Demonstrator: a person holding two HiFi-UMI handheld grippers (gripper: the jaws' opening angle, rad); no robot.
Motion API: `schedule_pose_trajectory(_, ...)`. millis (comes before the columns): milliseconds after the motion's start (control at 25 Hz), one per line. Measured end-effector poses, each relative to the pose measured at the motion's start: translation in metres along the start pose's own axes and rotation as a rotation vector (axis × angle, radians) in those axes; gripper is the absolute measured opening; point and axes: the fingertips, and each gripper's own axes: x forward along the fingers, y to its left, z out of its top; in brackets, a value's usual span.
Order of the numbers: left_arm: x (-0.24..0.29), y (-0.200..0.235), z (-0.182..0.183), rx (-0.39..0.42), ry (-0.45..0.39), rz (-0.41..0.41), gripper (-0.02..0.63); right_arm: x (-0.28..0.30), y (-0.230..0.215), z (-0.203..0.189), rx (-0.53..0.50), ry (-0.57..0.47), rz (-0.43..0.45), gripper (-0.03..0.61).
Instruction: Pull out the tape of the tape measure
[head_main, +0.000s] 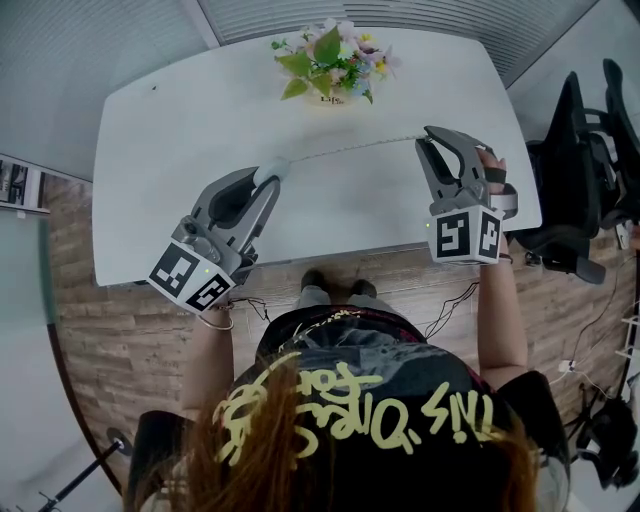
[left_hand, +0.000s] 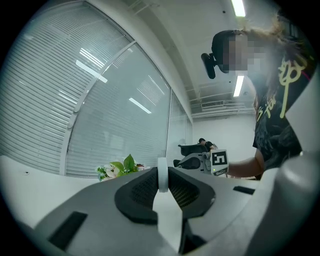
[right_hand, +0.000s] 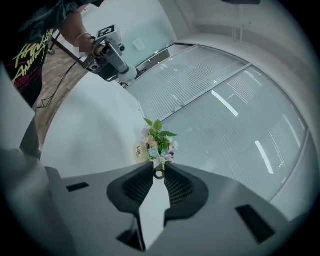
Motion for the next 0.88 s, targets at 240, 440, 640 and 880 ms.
schedule_pose_trajectory(240,-0.004,0.004,0.003,0.012,-0.003,0.016,0.06,-0.001,-0.005,-0.005,0.004,0.009,-0.02,0.071)
schedule_pose_trajectory(440,-0.008,0.008,0.005,0.013,-0.013,0.028,0.06,0.001,-0.008,-0.011,-0.006,0.003,-0.044,0.071)
schedule_pose_trajectory(640,-0.01,0.007,0.004,0.004,-0.016,0.031,0.06,-0.001,-0.01,-0.015,-0.004,0.011,-0.054,0.071)
schedule_pose_trajectory(880,-0.013,0.007,0.006,0.009,-0.02,0.037,0.06,-0.002,-0.012,-0.017,0.011,0.025,-0.062,0.071)
